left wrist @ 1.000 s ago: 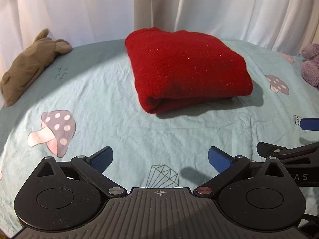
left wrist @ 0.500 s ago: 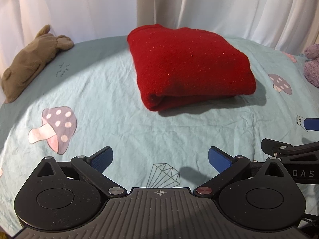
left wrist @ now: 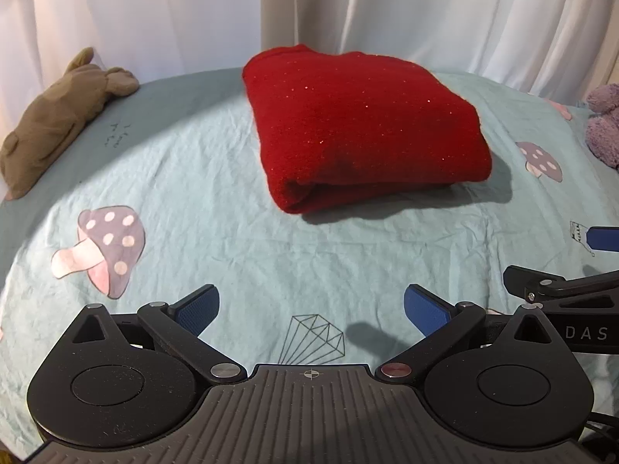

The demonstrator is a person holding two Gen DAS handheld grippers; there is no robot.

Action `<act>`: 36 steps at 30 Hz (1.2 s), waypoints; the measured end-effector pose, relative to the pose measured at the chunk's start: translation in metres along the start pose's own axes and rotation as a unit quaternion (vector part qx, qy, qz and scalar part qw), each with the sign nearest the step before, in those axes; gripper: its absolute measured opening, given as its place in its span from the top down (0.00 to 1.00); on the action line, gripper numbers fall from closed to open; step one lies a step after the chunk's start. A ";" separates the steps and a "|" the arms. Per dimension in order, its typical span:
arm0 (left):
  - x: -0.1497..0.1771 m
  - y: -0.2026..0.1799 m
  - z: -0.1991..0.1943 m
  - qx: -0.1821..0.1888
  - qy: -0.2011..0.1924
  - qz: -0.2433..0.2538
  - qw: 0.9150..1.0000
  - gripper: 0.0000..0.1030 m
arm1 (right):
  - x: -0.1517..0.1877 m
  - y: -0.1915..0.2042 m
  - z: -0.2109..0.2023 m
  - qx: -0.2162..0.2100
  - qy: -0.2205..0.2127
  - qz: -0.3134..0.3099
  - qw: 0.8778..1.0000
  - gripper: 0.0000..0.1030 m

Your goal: Fold small clothes

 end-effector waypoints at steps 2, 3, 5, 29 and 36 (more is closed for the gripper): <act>0.000 0.000 0.000 0.000 0.000 -0.001 1.000 0.00 | 0.000 0.000 0.000 0.000 0.000 0.001 1.000 0.04; 0.000 0.000 0.000 0.001 0.001 0.000 1.000 0.00 | 0.000 -0.001 0.000 0.000 0.001 0.001 1.000 0.04; 0.000 0.000 0.000 0.001 0.001 -0.001 1.000 0.00 | 0.000 -0.001 0.000 0.001 0.001 0.001 1.000 0.04; -0.002 -0.004 0.001 0.001 0.001 -0.001 1.000 0.00 | -0.005 -0.005 -0.001 0.002 -0.005 -0.002 1.000 0.04; -0.002 -0.004 0.001 0.000 0.003 -0.003 1.000 0.00 | -0.006 -0.007 -0.001 0.002 -0.005 -0.001 1.000 0.04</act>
Point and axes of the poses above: each gripper's, at about its wrist camera, not at the fingertips, and z roughly the way its jaws point, y to its left, x to its underside, the point moved 7 cm from there along z, roughly the way its jaws point, and after that the axes turned 10 degrees about -z, right-handed, at the moved point
